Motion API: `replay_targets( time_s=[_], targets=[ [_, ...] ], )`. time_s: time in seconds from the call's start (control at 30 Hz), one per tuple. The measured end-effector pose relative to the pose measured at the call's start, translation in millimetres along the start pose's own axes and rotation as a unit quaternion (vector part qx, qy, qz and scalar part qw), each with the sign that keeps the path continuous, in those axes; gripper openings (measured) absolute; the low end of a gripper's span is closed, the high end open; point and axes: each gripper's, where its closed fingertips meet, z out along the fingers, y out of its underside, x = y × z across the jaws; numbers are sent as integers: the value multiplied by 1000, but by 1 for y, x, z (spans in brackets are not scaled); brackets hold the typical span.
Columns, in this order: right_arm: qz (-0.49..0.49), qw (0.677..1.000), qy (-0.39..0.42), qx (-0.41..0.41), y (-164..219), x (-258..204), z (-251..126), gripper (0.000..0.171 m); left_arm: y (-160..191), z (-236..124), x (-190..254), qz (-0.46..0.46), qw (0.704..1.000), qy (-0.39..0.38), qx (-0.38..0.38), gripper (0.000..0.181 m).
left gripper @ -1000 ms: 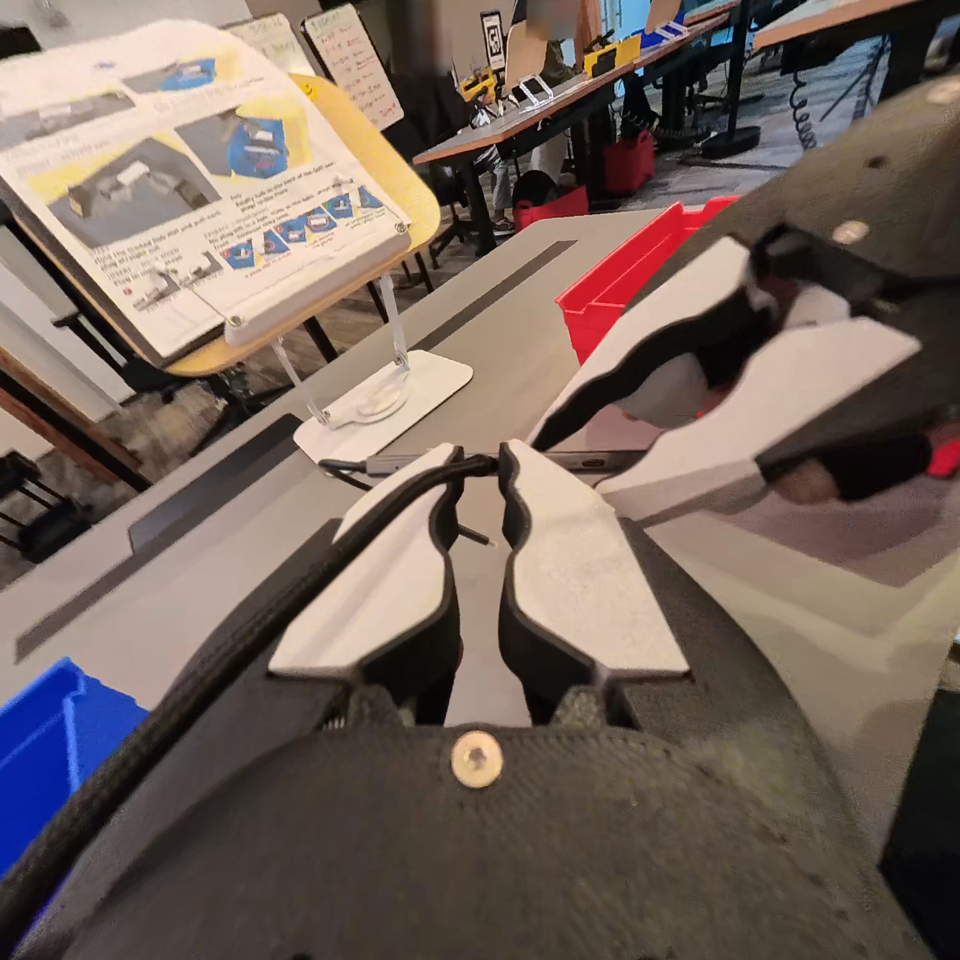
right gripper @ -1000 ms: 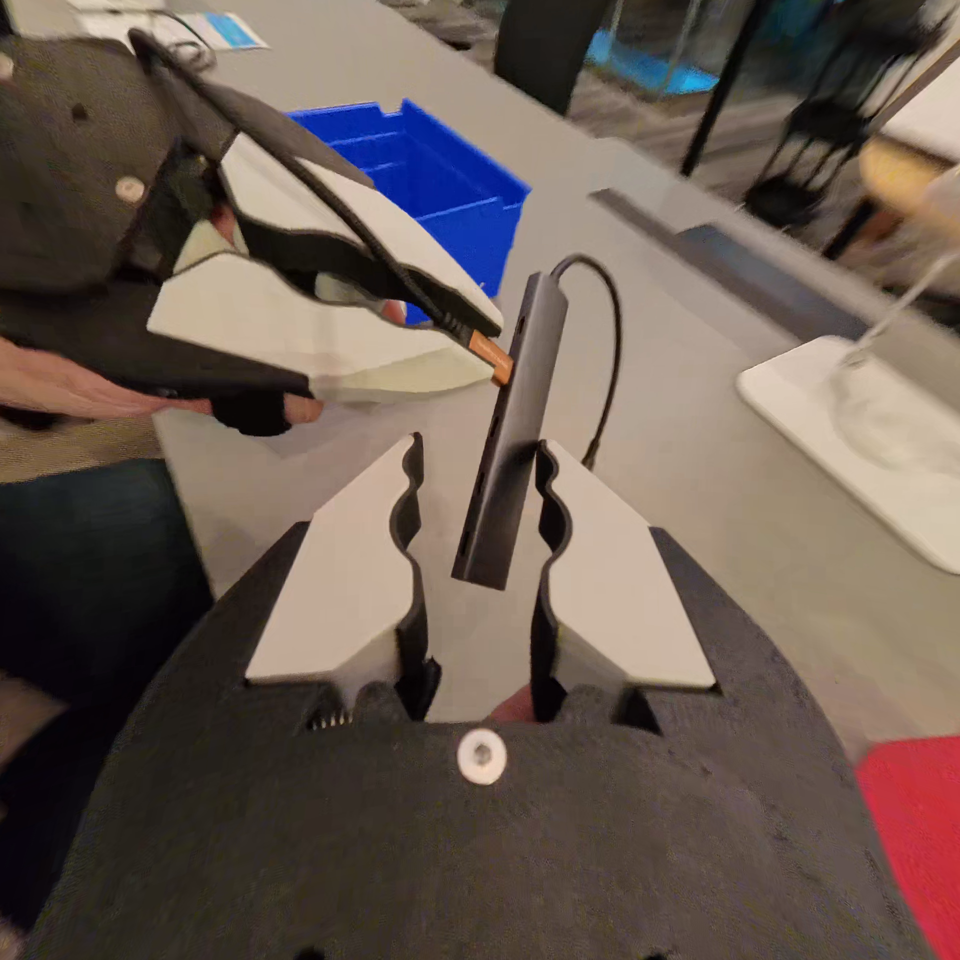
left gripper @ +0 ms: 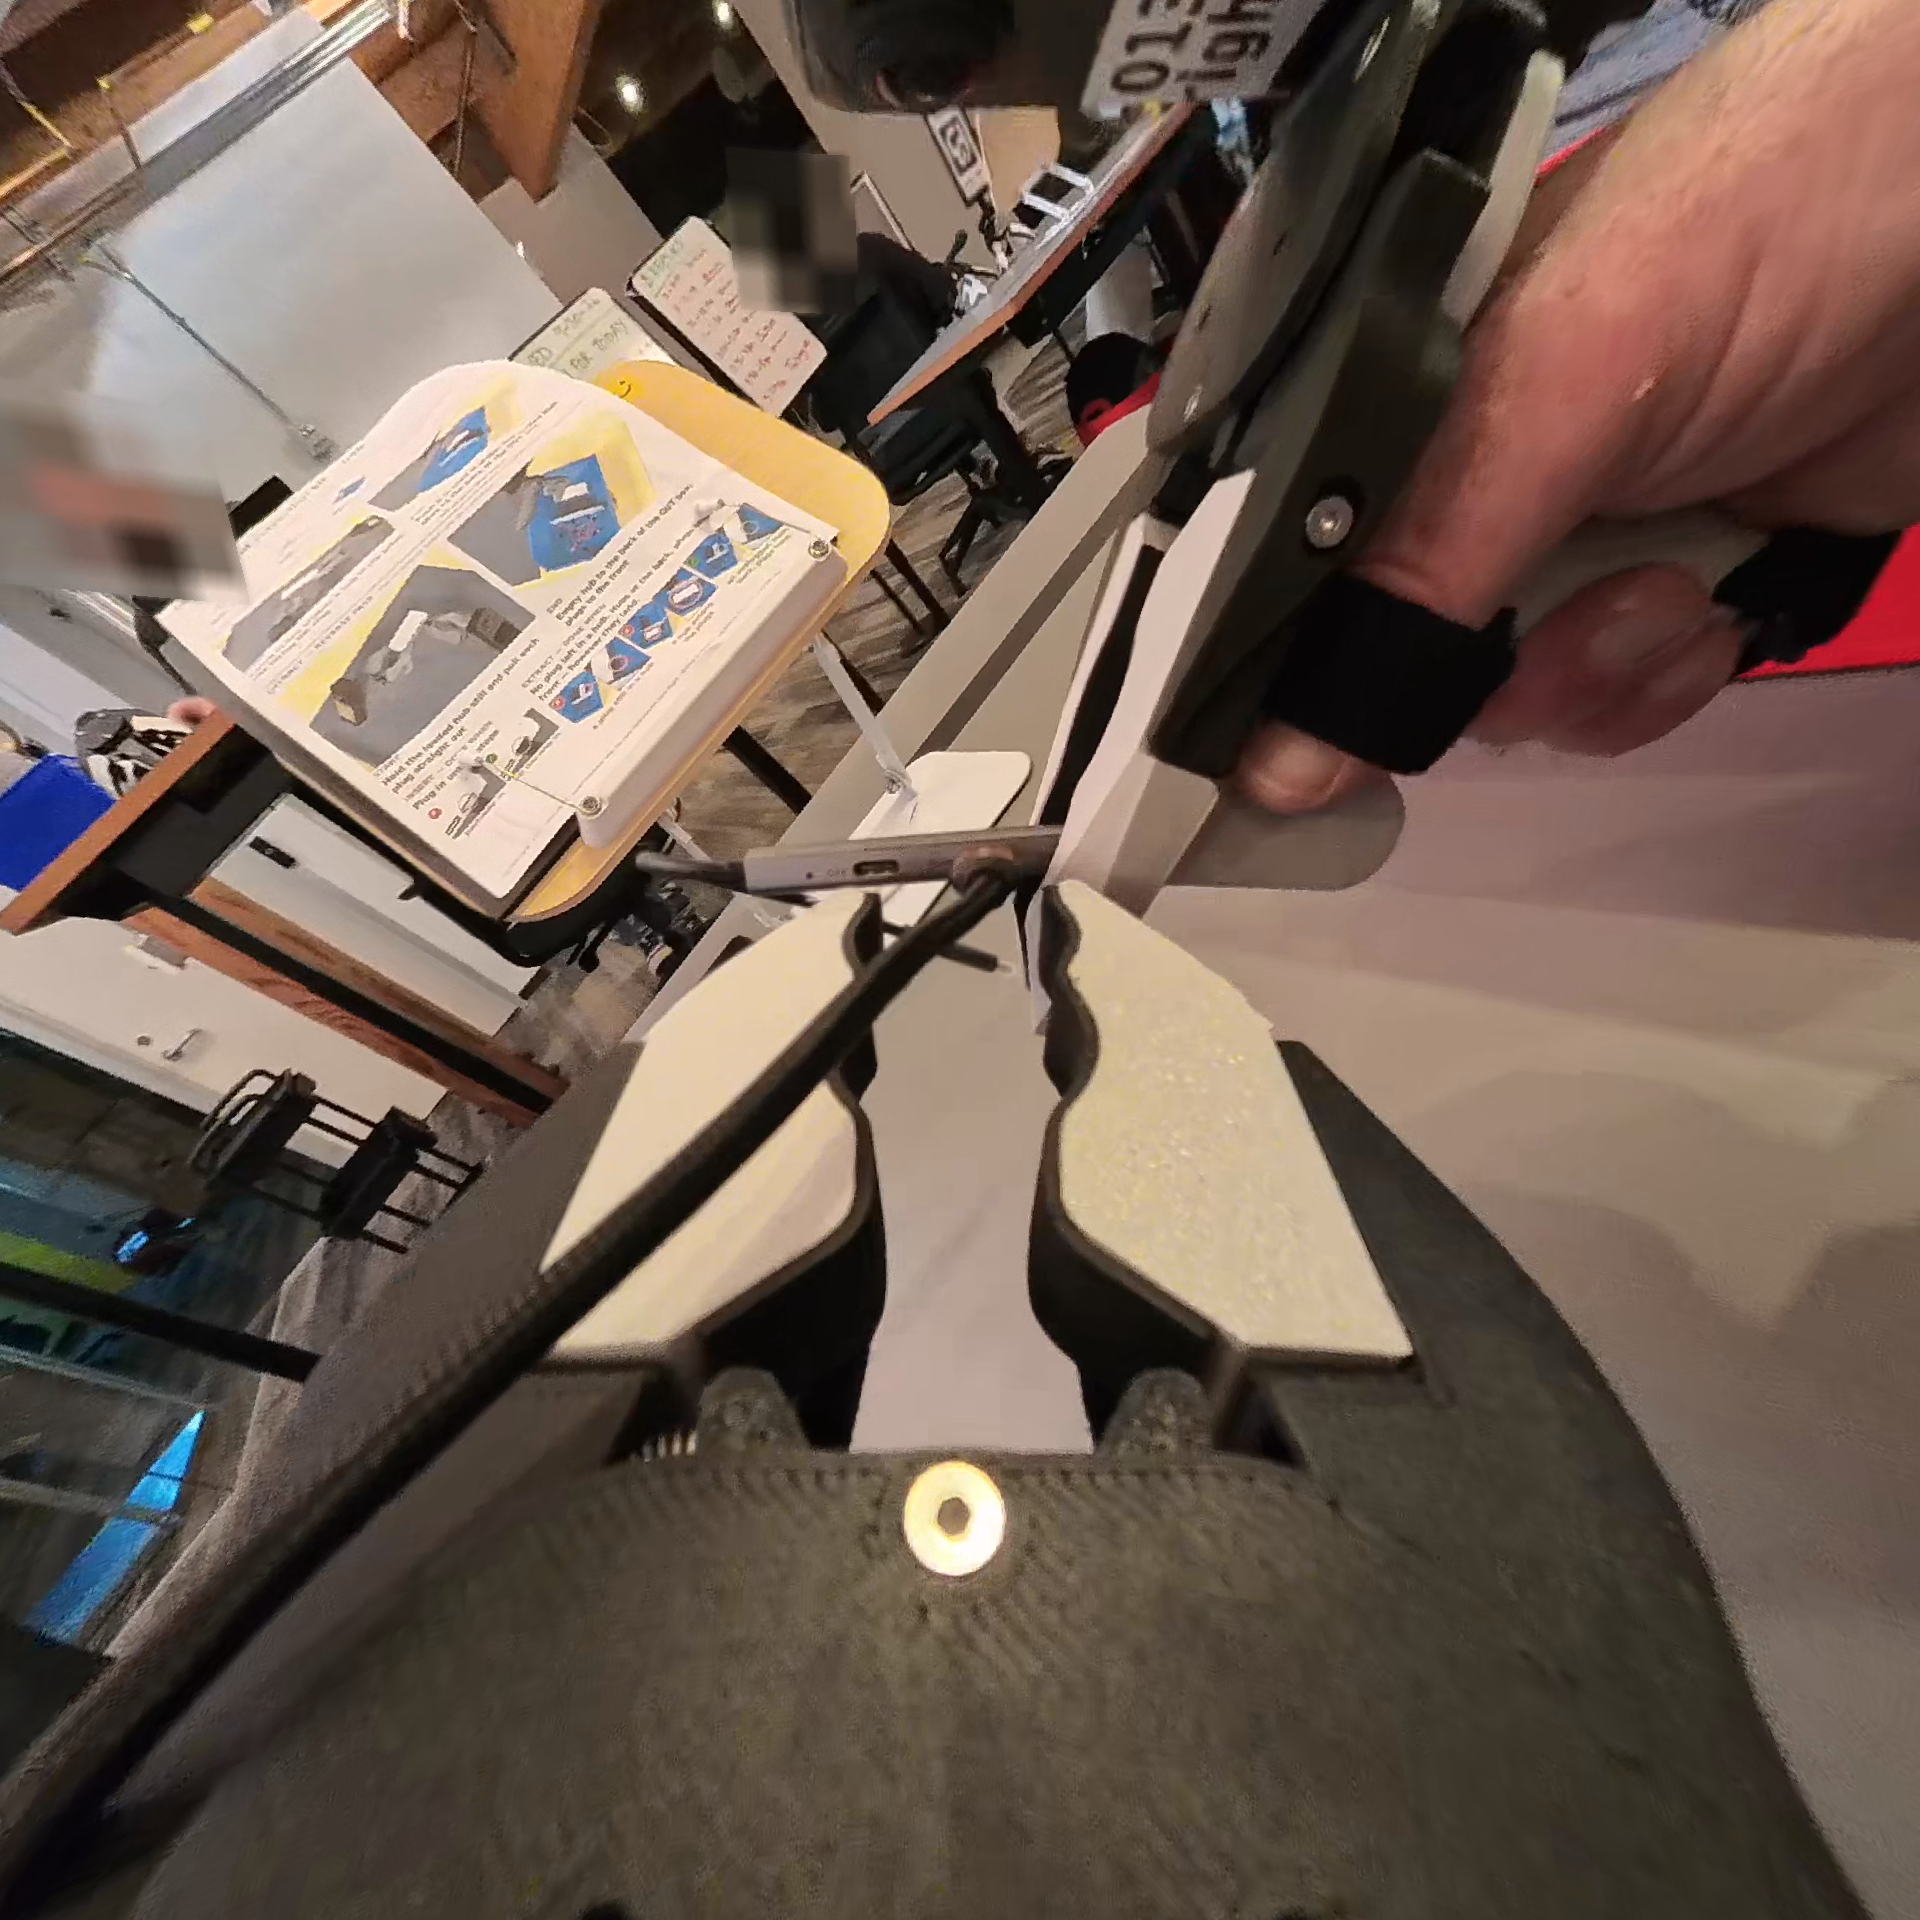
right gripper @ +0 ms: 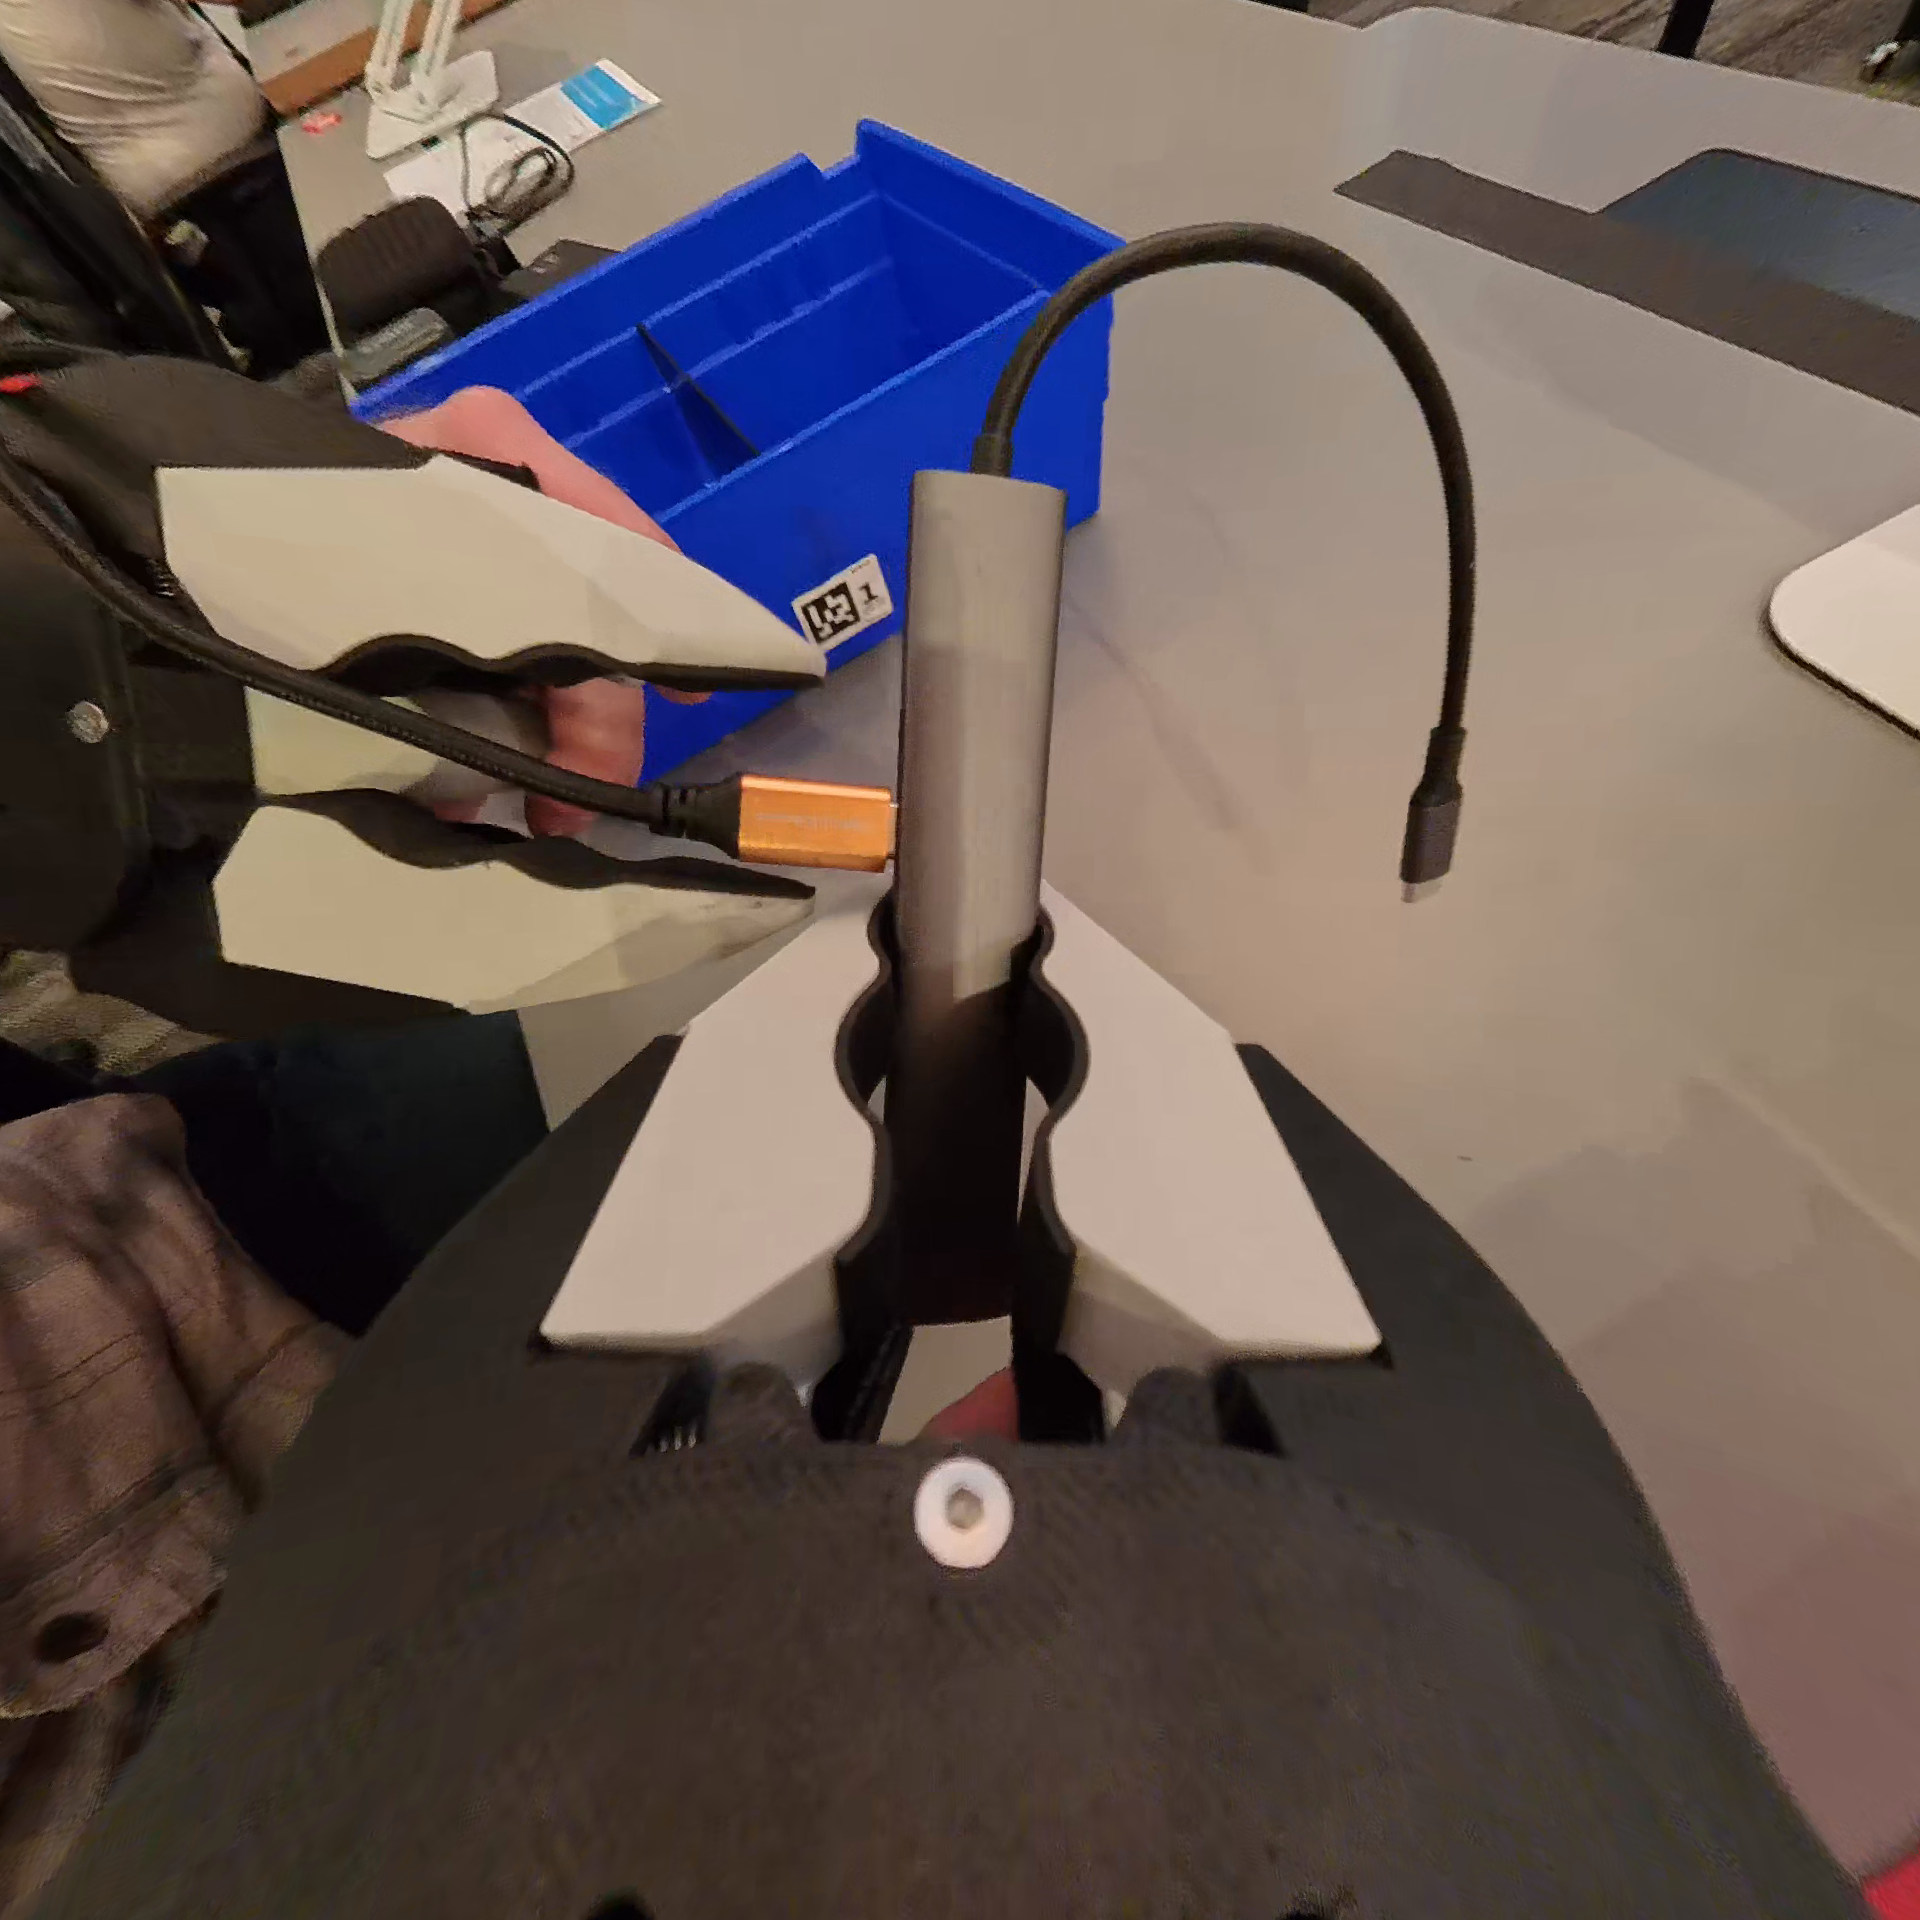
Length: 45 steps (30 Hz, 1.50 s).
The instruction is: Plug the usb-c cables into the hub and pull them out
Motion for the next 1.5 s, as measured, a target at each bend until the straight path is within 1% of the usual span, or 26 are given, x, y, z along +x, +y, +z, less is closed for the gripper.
replay_targets(
  time_s=[0.2, 0.3, 0.57, 0.7, 0.87, 1.0, 1.17, 1.23, 1.33, 1.4, 1.43, 1.47, 1.5],
  targets=[
    [-27, 998, 56, -7, 0, 5, -1, 15, 2, 6, 2, -8, 1000, 14, -11, 19],
    [-41, 995, 85, -12, 0, 10, -1, 14, -3, 6, 3, -23, 999, 23, 3, 19],
    [-72, 990, 122, -20, -3, 15, -3, 14, -2, 8, 5, -58, 997, 45, -5, 16],
    [-62, 991, 117, -16, -4, 15, -3, 14, -3, 10, 2, -67, 997, 44, -4, 16],
    [-34, 995, 91, -3, -7, 12, -3, 14, -4, 10, -1, -64, 997, 30, 7, 17],
    [-5, 998, 59, 10, -8, 6, -3, 14, -13, 6, -7, -82, 995, 11, 60, 28],
    [3, 999, 47, 13, -8, 4, -3, 14, -22, 1, -13, -109, 986, -6, 123, 52],
    [1, 999, 49, 11, -7, 5, -3, 14, -25, 0, -19, -132, 981, -14, 143, 72],
    [0, 999, 53, 13, -8, 6, -4, 14, -19, 6, -29, -183, 973, -9, 139, 95],
    [-12, 998, 64, 8, -7, 7, -4, 14, -17, 10, -30, -195, 971, 3, 137, 96],
    [-16, 998, 65, 6, -8, 7, -3, 14, -18, 11, -29, -192, 972, 5, 136, 92],
    [-20, 998, 65, 7, -9, 5, -3, 14, -19, 12, -28, -185, 974, 8, 135, 84],
    [-25, 997, 67, 7, -10, 4, -3, 14, -19, 13, -25, -175, 976, 14, 131, 70]
  ],
)
